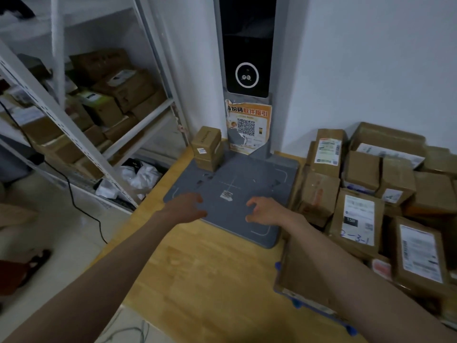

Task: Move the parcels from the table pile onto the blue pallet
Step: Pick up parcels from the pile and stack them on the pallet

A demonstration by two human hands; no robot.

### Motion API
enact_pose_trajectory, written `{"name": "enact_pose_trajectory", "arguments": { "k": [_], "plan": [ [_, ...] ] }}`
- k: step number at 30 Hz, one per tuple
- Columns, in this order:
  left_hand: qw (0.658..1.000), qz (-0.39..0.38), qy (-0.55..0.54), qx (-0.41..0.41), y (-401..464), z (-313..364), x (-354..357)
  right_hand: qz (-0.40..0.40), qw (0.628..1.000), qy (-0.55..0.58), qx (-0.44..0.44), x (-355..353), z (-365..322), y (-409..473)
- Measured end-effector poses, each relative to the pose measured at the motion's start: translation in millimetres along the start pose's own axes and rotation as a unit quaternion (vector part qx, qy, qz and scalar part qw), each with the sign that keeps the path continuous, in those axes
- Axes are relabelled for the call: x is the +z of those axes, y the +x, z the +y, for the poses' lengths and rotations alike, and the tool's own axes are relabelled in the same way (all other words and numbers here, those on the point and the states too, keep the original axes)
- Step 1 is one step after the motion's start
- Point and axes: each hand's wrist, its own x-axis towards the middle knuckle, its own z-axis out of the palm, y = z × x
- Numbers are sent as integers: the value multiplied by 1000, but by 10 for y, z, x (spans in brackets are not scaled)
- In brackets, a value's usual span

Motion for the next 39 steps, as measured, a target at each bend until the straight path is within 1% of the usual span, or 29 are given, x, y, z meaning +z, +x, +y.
{"name": "enact_pose_trajectory", "arguments": {
  "k": [4,8,14,17,19,21,25,30,34,37,39],
  "plan": [
    [1000,-6,5,5,421,-165,-166,22,1000,9,7,-96,-112,377],
    [1000,-10,23,14,902,-289,-334,37,999,16,34,-114,-194,767],
    [1000,27,15,2,1749,-416,-687,40,997,21,63,-36,-217,1346],
    [998,47,33,-17,2230,-380,-908,53,993,45,99,46,-201,1575],
    [998,49,41,-10,2542,-345,-974,68,988,59,123,103,-174,1733],
    [999,41,11,-2,2787,-330,-963,71,987,59,135,147,-152,1866],
    [998,28,-53,-30,3141,-347,-857,65,980,94,162,221,-124,2078],
    [994,33,-100,-26,3443,-569,-811,64,983,83,151,119,-200,2460],
    [988,61,-138,-30,3567,-938,-913,98,979,89,154,-69,-496,2945],
    [985,90,-139,-37,3612,-1242,-991,157,968,130,143,-159,-805,3322],
    [986,95,-129,-43,3628,-1418,-1005,194,963,116,149,-161,-1013,3547]
  ]
}}
